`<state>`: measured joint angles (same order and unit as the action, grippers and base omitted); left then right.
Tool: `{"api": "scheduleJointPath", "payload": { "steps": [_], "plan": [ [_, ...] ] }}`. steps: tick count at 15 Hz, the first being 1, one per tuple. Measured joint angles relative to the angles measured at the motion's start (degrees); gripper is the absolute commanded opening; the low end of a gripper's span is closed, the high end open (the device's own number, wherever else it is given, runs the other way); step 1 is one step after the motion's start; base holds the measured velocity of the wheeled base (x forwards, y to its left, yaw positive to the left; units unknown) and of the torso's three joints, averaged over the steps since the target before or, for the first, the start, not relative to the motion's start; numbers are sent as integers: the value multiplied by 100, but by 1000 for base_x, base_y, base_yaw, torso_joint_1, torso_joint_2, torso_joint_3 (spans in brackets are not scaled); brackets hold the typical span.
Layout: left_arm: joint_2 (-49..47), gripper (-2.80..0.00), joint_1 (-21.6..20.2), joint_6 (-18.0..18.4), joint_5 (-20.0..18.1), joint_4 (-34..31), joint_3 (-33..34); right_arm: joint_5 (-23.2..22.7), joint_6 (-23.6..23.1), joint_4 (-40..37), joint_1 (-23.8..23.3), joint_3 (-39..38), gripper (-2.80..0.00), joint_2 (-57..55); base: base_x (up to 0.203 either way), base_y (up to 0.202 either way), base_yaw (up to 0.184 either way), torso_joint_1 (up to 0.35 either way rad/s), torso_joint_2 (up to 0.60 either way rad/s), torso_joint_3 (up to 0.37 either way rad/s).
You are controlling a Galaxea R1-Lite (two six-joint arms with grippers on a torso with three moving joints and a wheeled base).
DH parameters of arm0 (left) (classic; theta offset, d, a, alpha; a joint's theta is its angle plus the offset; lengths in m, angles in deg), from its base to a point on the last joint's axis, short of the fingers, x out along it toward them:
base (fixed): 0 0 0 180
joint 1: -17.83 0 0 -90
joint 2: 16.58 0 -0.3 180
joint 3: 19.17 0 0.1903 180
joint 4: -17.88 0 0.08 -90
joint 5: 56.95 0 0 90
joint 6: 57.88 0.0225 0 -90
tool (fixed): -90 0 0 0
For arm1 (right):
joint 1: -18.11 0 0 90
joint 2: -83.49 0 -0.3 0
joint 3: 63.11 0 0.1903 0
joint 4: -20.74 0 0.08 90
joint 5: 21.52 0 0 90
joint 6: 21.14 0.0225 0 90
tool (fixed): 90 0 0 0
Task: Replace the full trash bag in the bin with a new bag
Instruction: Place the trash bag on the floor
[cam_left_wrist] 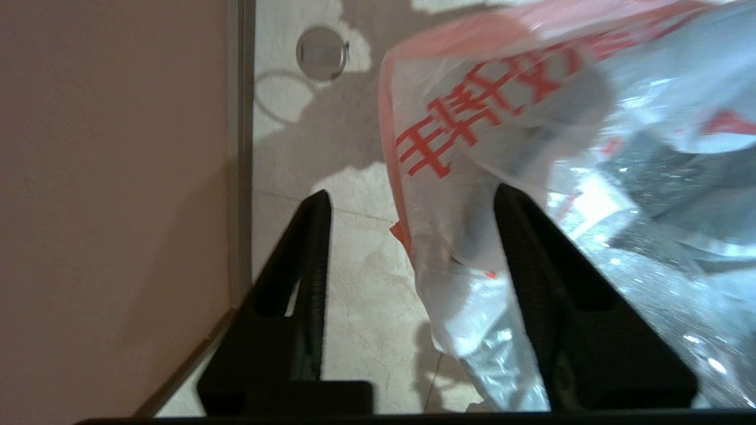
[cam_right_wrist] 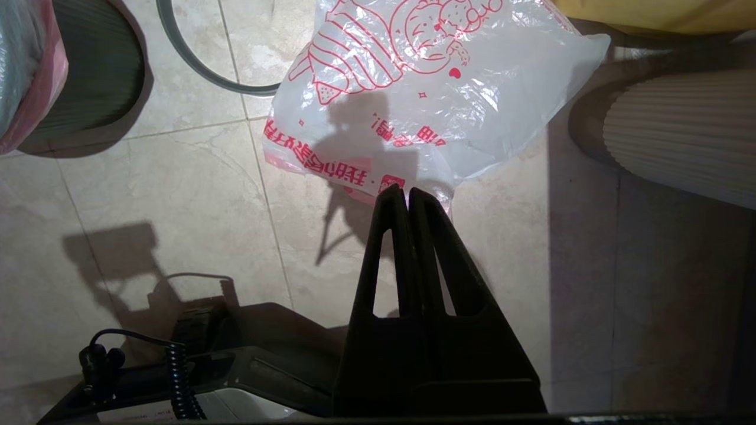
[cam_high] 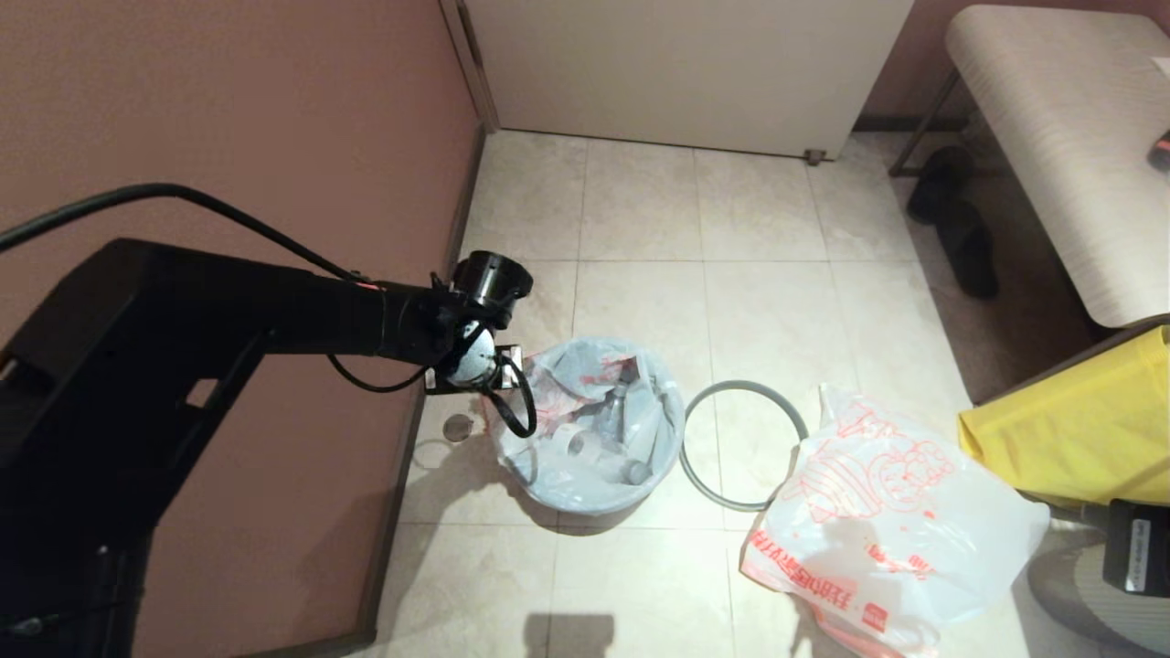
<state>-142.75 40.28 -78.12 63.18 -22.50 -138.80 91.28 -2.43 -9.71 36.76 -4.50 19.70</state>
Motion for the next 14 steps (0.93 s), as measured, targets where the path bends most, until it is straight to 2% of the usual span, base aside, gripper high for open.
{"api": "scheduleJointPath", "payload": {
  "steps": [4,7,14],
  "plan": [
    [-611,0,-312,-192,41,554,-86,-17,7,1,2,-40,-280,-7,0,0,0,0,0,0],
    [-990,0,-475,-429,184,704,-253,-23,9,1,6,-60,-280,-13,0,0,0,0,0,0],
    [-1946,0,-434,-404,67,1064,-1265,-23,59,11,127,-60,-280,-13,0,0,0,0,0,0]
  ]
}}
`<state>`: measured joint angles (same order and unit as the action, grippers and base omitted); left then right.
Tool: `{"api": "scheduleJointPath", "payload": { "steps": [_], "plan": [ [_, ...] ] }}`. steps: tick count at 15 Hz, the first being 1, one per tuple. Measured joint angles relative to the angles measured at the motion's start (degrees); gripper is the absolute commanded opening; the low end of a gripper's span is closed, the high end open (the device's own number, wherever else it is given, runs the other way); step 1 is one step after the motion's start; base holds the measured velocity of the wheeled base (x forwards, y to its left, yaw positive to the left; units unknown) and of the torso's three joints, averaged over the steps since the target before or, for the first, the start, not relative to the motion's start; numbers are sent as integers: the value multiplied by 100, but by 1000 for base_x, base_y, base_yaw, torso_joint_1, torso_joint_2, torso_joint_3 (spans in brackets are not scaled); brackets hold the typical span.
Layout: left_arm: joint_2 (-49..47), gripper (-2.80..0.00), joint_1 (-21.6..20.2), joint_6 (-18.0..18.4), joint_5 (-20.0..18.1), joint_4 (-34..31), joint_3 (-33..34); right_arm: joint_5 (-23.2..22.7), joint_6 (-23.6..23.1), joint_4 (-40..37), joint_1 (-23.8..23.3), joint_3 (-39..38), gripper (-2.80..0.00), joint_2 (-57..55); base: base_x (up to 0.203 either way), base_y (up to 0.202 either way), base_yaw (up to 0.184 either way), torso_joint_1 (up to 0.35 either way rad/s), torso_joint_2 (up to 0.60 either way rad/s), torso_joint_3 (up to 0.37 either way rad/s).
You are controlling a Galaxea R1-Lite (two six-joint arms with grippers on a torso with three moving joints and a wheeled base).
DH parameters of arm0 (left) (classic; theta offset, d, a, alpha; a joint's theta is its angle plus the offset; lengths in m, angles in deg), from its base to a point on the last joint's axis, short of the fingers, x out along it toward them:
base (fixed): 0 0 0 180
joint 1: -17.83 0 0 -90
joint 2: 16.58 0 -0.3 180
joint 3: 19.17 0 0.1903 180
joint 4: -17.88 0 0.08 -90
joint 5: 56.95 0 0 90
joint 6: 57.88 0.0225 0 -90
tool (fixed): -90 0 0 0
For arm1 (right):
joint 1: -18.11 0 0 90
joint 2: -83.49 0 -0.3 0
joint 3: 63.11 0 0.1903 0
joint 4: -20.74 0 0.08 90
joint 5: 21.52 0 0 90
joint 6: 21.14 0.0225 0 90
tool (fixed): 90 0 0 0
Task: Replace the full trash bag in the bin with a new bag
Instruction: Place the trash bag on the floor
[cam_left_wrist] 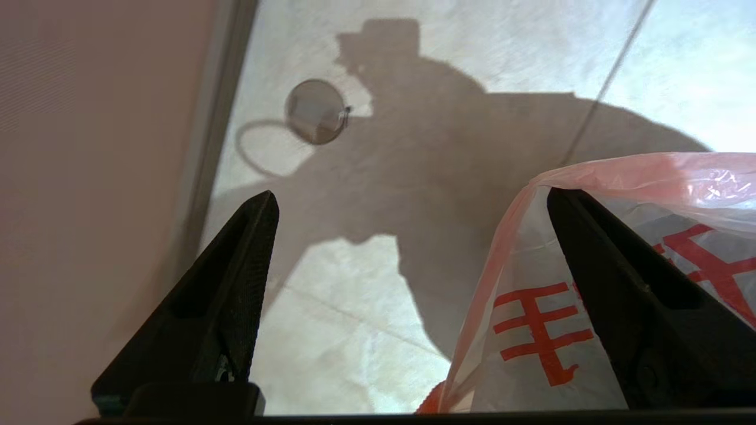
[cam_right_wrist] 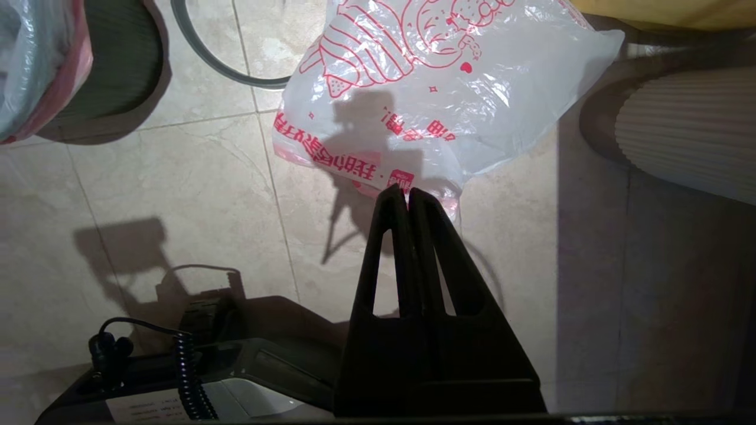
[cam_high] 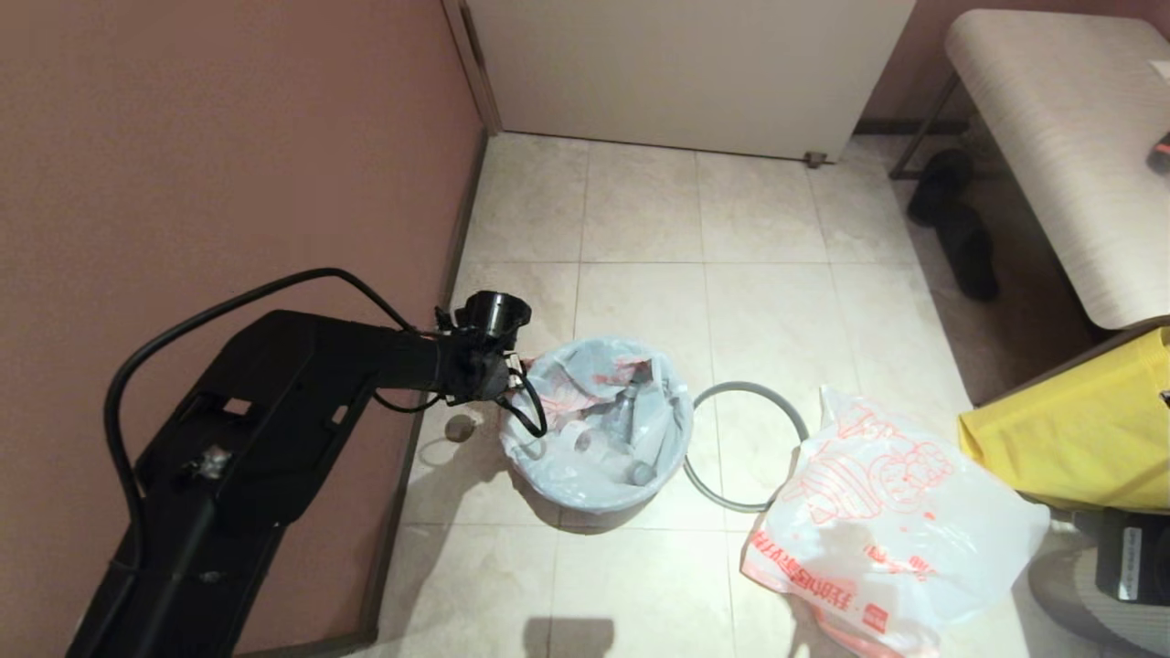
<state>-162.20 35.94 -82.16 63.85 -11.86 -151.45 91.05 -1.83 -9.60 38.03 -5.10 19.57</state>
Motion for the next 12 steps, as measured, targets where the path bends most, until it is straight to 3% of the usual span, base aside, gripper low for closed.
{"api": "scheduleJointPath", "payload": {
  "steps": [5,8,12],
  "plan": [
    [-229,0,46,-35,-315,-20,-140,0,236,-10,254,7,-280,-17,0,0,0,0,0,0],
    [-52,0,51,-94,-694,-365,5,1,263,-10,310,5,-280,-30,0,0,0,0,0,0],
    [251,0,43,-266,-921,-717,251,34,258,-20,317,-2,-280,-30,0,0,0,5,7,1]
  ]
}}
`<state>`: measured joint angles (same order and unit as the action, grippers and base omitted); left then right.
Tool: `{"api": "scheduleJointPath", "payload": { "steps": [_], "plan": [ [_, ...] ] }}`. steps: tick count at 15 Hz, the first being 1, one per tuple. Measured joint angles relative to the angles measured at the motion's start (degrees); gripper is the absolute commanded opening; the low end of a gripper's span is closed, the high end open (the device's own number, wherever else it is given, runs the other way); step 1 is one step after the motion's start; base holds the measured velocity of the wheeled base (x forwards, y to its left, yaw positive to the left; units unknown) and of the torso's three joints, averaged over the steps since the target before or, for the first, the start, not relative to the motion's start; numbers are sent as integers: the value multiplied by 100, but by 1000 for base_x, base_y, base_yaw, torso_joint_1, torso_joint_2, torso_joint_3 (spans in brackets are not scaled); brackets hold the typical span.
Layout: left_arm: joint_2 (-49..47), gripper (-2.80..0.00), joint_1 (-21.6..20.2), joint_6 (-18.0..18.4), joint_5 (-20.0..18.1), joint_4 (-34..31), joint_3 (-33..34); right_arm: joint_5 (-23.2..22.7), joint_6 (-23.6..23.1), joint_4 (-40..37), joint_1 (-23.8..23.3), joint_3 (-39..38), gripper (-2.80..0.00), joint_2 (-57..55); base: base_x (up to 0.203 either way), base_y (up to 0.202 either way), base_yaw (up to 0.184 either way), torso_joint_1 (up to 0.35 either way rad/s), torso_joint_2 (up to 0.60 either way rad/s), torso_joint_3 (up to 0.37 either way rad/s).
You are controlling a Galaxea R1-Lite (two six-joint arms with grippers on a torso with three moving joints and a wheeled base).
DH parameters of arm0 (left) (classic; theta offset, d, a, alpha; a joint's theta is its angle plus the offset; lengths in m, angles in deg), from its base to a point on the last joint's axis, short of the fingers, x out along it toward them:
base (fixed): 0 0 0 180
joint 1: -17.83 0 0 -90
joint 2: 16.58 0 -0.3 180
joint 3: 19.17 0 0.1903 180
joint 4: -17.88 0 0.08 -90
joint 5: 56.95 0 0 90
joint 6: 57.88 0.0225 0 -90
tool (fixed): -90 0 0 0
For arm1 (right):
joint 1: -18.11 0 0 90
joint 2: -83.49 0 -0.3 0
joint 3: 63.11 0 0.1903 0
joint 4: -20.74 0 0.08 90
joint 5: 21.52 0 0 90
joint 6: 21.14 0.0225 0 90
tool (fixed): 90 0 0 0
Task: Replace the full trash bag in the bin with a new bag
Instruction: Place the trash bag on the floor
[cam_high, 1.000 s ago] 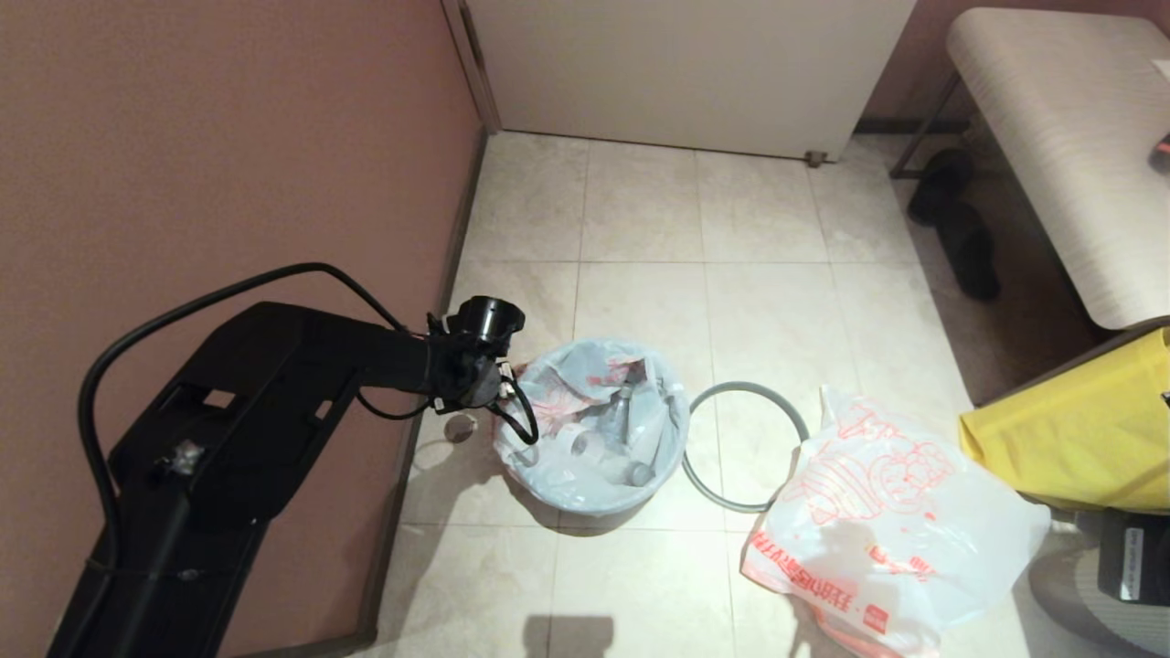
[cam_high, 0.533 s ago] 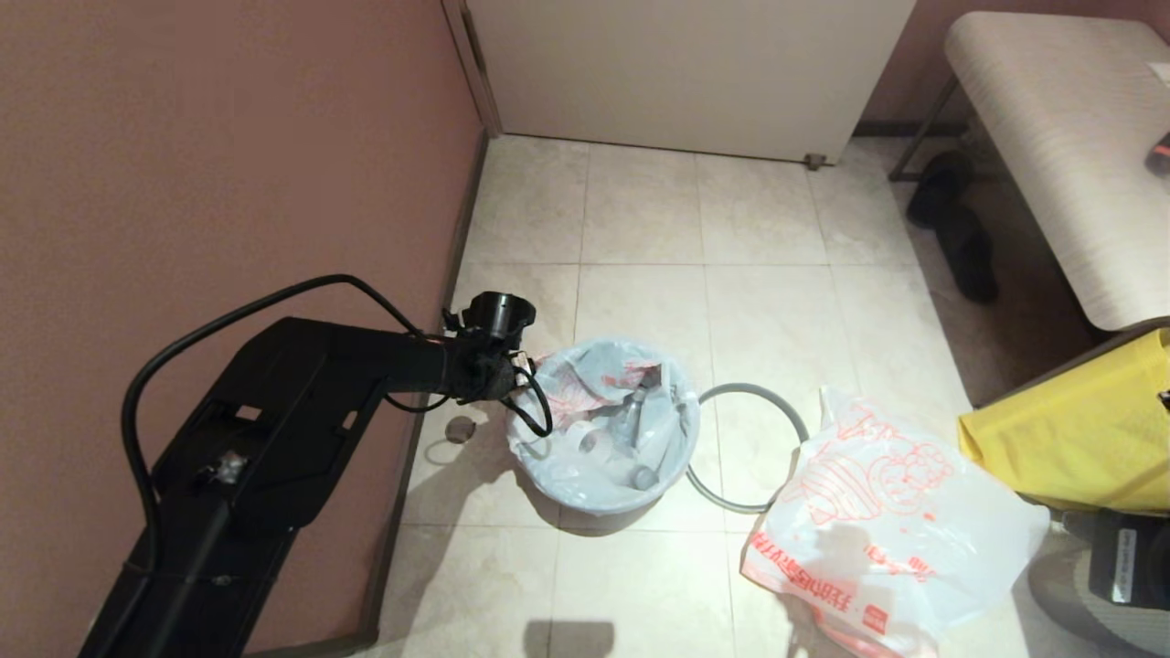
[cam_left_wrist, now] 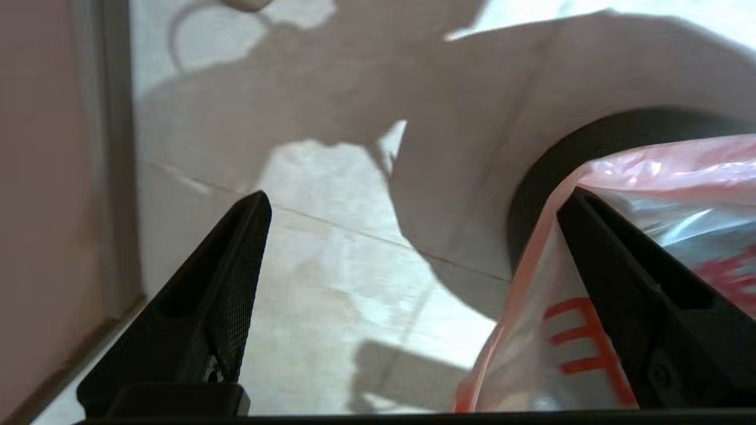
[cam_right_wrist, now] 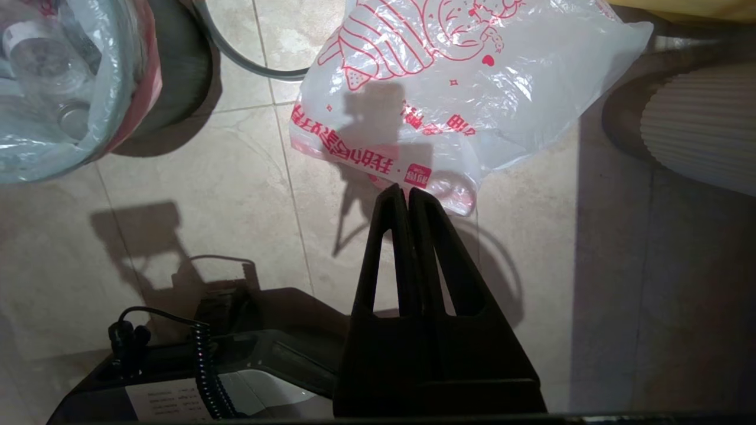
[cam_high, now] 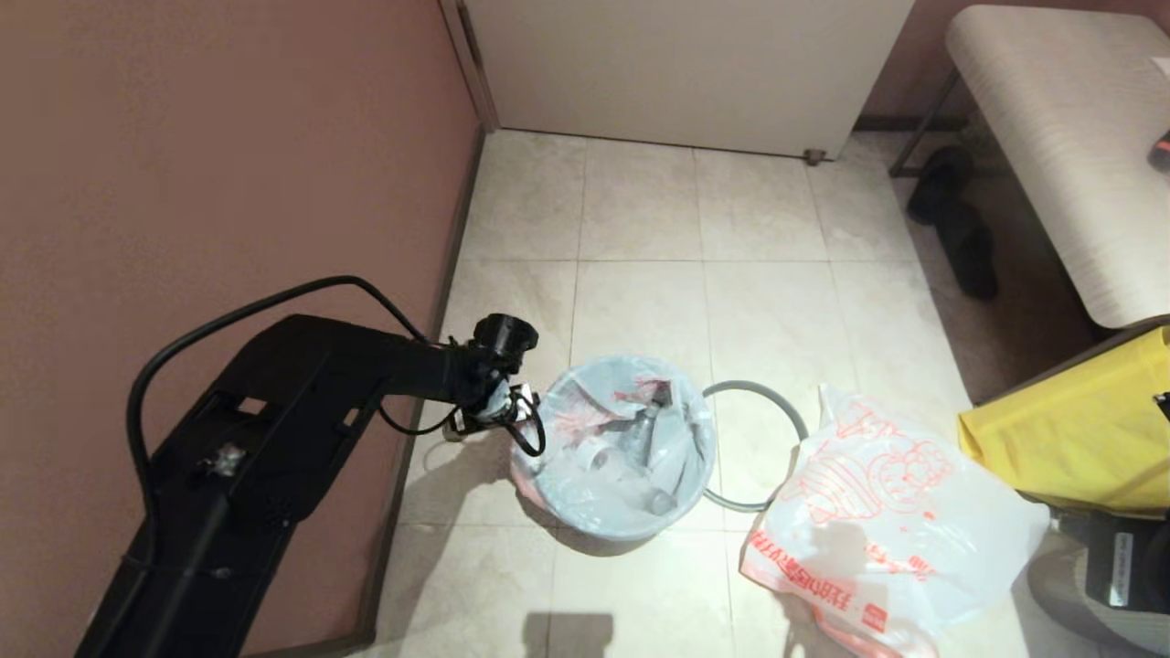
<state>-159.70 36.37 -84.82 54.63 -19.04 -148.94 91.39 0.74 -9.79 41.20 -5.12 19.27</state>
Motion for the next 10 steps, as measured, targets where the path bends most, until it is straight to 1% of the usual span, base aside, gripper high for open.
{"api": "scheduleJointPath", "payload": {
  "steps": [1,4,5,7,8,9,10],
  "plan": [
    [69,0,4,-56,-107,43,39,7,-6,-6,2,0,-280,-2,0,0,0,0,0,0],
    [240,0,-49,-222,-630,54,173,22,-17,-40,6,0,-280,-2,0,0,0,0,0,0],
    [264,0,-90,-251,-734,57,182,22,-20,-44,9,-1,-280,-2,0,0,0,0,0,0],
    [295,0,-101,-447,-1075,43,226,33,-27,-55,16,-45,-280,0,0,0,0,0,0,0],
    [307,0,-118,-574,-1296,-21,231,35,-28,-47,33,-48,-280,0,0,0,0,0,0,0],
    [307,0,-137,-628,-1450,-153,233,38,-30,-49,67,-54,-280,-2,0,0,0,0,0,0],
    [295,0,-140,-641,-1506,-257,241,63,-30,-44,119,-54,-280,-2,0,0,0,0,0,0]
  ]
}}
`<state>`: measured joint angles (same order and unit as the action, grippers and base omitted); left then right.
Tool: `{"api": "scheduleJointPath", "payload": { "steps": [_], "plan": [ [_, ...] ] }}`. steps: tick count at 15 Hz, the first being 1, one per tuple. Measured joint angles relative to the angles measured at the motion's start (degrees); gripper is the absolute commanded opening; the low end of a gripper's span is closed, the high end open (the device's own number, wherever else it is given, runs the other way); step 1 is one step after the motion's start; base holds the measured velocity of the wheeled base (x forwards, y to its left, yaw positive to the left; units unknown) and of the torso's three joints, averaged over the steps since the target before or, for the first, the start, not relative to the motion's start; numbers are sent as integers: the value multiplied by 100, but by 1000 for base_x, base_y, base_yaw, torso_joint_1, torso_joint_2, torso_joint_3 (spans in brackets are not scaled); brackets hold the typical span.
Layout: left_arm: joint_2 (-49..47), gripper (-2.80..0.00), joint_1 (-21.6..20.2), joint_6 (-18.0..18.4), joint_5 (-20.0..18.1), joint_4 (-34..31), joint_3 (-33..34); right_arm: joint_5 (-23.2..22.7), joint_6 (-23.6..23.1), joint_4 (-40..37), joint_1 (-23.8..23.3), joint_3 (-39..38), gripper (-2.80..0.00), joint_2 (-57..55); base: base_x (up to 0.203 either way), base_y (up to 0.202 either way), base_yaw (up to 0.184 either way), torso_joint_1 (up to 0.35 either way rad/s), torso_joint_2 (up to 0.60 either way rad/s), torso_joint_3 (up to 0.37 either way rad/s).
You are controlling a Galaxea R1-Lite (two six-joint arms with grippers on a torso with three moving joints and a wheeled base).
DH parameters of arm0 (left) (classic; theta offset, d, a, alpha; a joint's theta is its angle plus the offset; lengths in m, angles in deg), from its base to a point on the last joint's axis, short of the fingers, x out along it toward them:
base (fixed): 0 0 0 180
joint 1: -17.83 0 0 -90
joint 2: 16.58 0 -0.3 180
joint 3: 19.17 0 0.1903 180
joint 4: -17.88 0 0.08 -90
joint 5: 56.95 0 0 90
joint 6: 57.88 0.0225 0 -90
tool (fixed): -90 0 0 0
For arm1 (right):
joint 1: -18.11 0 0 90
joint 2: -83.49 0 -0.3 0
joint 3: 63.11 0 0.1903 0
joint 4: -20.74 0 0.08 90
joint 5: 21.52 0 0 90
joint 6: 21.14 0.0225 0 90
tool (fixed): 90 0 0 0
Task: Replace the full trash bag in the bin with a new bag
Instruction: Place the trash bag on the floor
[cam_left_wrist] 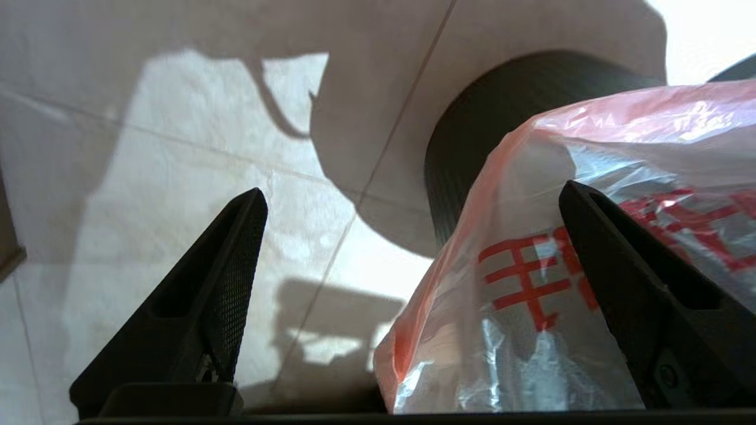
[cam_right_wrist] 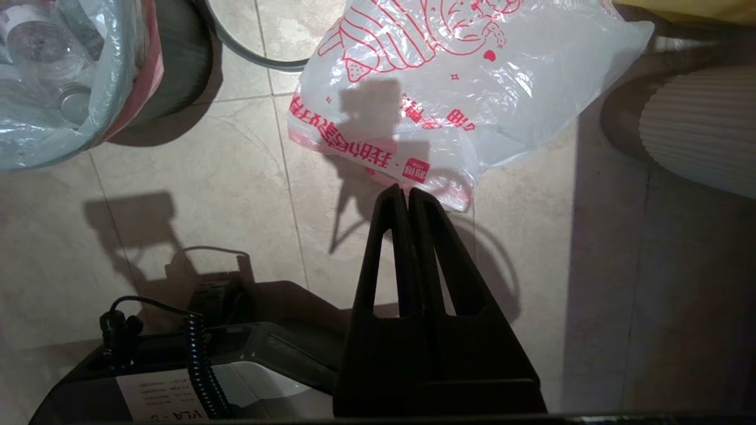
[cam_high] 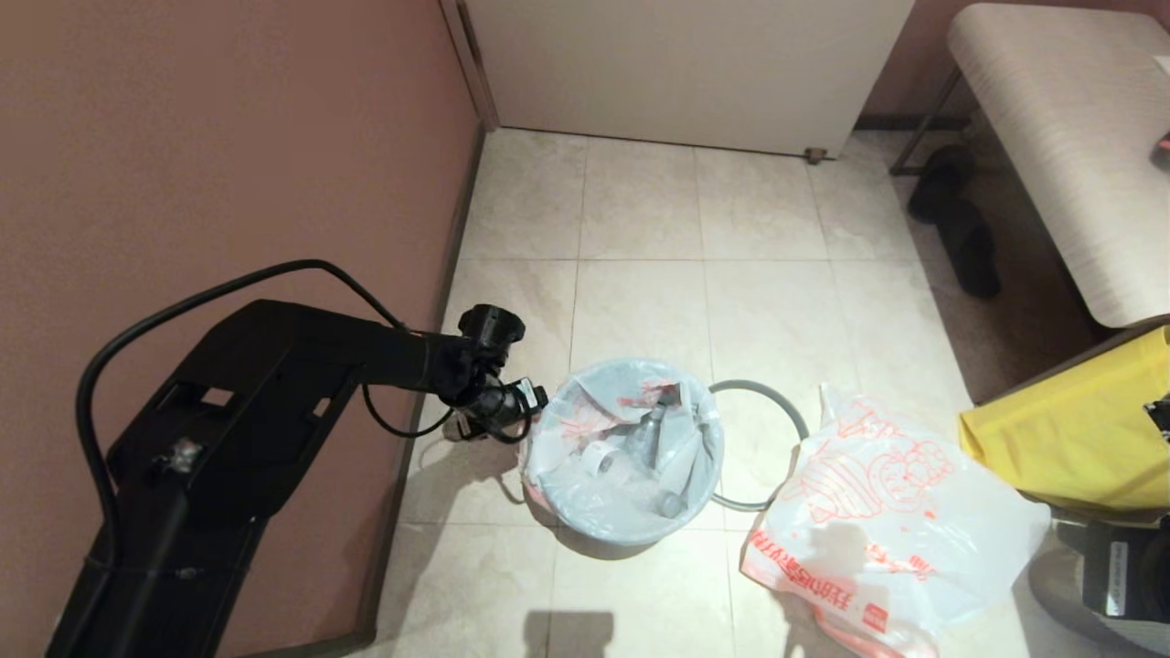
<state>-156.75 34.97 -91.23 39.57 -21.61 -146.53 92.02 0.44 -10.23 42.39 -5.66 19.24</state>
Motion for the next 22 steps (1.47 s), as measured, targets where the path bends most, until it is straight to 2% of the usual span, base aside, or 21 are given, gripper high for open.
{"api": "scheduleJointPath", "payload": {
  "steps": [3,6,11,14,19,22],
  "plan": [
    [-46,0,-43,-5,-173,-145,6,204,0,0,93,1,-280,-26,0,0,0,0,0,0],
    [-133,0,-89,15,-133,-432,-16,208,8,4,106,-2,-280,-44,0,0,0,0,0,0],
    [-456,0,-78,49,427,-458,-71,209,19,9,110,-11,-280,-30,0,0,0,0,0,0],
    [-587,0,-69,212,984,-459,-57,209,26,23,110,-24,-280,-22,0,0,0,0,0,0],
    [-628,0,5,285,1937,-466,-127,209,43,26,110,-61,-280,16,0,0,0,0,0,0],
    [-628,0,42,290,1977,-467,-129,209,142,20,110,-75,-280,35,0,0,0,0,0,0]
  ]
}}
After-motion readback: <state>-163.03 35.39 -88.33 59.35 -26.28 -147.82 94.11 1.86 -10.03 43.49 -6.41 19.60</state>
